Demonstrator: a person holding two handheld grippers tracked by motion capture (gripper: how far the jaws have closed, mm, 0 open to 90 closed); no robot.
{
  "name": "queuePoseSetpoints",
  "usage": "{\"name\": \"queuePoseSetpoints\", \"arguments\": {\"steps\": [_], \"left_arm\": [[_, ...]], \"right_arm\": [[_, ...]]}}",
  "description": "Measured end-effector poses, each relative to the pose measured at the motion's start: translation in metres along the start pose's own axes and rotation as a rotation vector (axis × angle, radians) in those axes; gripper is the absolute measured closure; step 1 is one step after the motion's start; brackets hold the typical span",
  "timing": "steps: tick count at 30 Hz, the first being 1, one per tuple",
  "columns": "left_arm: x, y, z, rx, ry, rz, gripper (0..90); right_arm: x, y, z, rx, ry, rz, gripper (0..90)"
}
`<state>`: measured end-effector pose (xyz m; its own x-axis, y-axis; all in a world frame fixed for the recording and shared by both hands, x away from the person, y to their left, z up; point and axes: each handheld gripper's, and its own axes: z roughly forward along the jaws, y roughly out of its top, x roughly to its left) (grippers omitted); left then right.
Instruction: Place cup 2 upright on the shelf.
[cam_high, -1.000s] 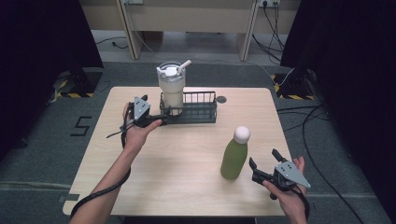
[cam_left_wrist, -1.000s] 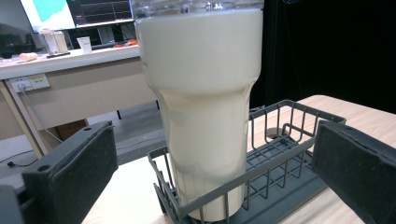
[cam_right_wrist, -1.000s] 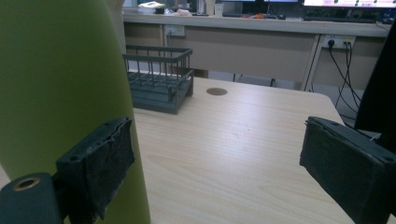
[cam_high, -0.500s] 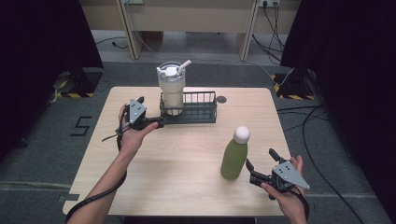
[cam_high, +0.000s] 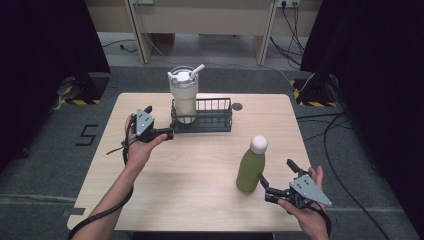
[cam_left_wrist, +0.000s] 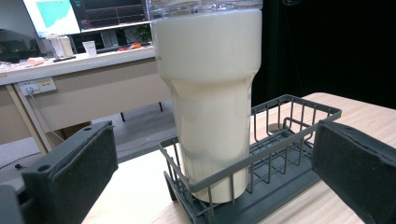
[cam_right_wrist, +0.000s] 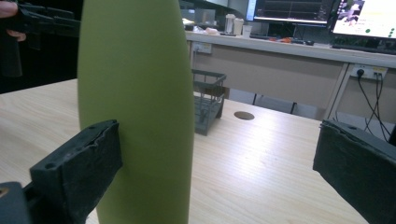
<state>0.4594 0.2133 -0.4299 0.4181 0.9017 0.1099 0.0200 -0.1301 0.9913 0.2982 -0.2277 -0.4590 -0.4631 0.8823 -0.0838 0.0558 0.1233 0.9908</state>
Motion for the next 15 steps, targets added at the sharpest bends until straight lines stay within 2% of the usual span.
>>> {"name": "queuePoseSetpoints", "arguments": {"steps": [9,15], "left_arm": [[-0.0001,-0.0007,-0.0023,-0.002,0.001,0.003,0.0],[0.0,-0.0025,-0.0047,-0.002,0.001,0.001,0.0]], "right_arm": [[0.0063,0.0054,-0.0031,-0.018,0.03,0.003,0.1],[0.0101,0.0058,0.0015,-0.017,0.043,-0.003,0.1]]}}
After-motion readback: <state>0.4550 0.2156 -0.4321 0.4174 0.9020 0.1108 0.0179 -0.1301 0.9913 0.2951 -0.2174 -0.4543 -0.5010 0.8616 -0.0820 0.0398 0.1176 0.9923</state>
